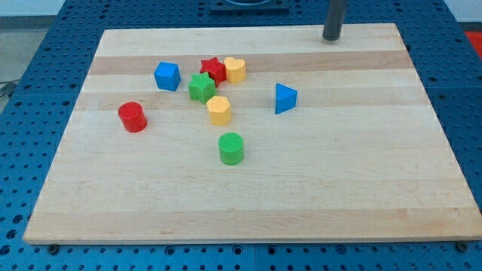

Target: Place the arm at the right side of the board

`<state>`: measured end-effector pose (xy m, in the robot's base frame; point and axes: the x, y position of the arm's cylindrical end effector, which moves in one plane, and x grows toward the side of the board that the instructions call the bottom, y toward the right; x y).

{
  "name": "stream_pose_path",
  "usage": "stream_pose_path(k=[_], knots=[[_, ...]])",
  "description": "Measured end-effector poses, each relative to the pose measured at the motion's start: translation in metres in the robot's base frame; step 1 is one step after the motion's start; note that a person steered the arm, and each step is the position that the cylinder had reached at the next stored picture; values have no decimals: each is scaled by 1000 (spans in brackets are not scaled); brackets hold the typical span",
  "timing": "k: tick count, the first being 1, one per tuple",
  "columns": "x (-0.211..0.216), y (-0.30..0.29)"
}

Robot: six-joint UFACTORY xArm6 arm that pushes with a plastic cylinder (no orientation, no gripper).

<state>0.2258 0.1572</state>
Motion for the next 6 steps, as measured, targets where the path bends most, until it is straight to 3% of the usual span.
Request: stream_pose_path(k=[1,2,3,4,6], knots=[[77,-4],[94,-4],[7,3],[-32,7],[103,5]])
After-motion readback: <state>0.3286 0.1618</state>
